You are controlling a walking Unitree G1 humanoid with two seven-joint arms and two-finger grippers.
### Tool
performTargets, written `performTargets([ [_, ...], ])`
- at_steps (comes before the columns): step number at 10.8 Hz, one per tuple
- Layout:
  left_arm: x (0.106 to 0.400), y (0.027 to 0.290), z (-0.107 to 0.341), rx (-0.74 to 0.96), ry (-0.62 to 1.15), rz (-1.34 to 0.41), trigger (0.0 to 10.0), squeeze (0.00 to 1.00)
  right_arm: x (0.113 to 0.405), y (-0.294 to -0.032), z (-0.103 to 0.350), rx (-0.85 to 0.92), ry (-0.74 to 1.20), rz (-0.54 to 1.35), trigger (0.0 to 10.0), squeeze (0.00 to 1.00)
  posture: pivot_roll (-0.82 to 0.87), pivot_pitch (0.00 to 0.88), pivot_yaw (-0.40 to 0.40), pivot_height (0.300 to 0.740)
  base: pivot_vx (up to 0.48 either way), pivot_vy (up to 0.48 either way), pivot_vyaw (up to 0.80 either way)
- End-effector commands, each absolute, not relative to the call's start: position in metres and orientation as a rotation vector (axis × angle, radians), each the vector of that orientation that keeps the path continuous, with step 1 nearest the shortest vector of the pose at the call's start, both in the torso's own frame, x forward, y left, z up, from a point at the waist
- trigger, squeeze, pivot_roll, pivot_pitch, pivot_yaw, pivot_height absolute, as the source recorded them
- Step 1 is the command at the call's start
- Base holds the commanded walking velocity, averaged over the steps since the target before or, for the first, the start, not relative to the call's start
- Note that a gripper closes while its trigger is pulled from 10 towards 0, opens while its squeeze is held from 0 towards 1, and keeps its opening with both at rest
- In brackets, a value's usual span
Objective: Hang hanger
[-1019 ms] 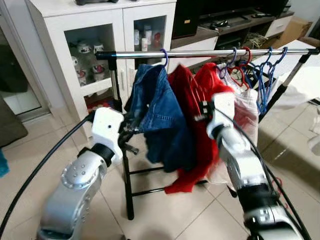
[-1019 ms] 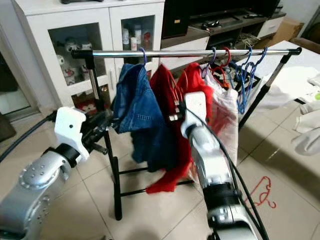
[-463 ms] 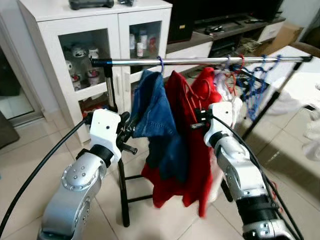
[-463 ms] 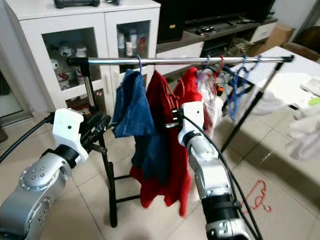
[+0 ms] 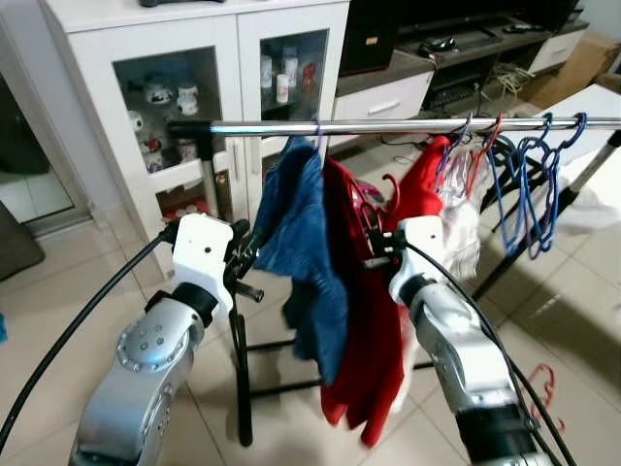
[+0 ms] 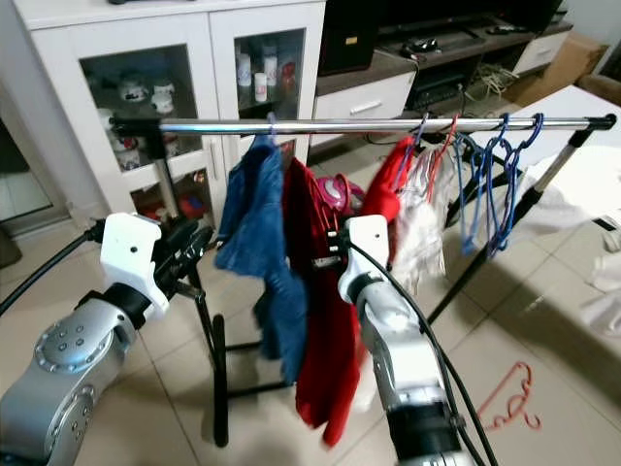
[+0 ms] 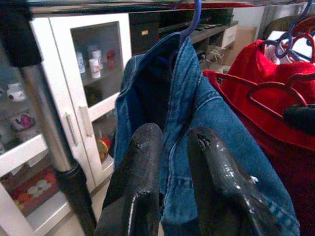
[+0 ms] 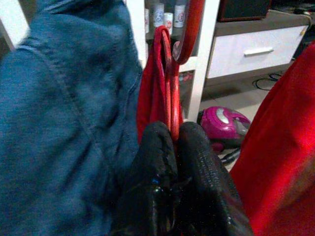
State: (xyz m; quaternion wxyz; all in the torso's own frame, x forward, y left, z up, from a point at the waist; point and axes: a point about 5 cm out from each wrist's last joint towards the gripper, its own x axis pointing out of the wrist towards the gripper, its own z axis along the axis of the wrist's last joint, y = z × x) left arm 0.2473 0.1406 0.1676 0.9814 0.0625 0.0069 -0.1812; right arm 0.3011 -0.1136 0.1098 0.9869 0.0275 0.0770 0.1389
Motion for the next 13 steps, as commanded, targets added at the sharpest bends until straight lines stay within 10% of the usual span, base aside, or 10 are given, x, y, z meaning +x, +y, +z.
performTargets([
  [1, 0.246, 0.142, 0.167, 0.129, 0.018, -0.367, 10.0, 0.00, 0.302, -0.115, 0.120, 0.068, 0.117, 0.274, 10.0, 0.00, 0.14, 0.000, -0.078, 0.740, 0.371, 0.000, 0.00],
  [9, 0.238, 0.144, 0.170, 0.224, 0.028, -0.529, 10.0, 0.00, 0.296, -0.113, 0.114, 0.074, 0.156, 0.239, 10.0, 0.00, 0.15, 0.000, -0.057, 0.740, 0.176, 0.000, 0.00],
  [13, 0.239, 0.146, 0.180, 0.275, 0.022, -0.630, 10.0, 0.00, 0.307, -0.152, 0.107, -0.030, 0.214, -0.030, 10.0, 0.00, 0.15, 0.000, -0.061, 0.740, 0.000, 0.000, 0.00],
])
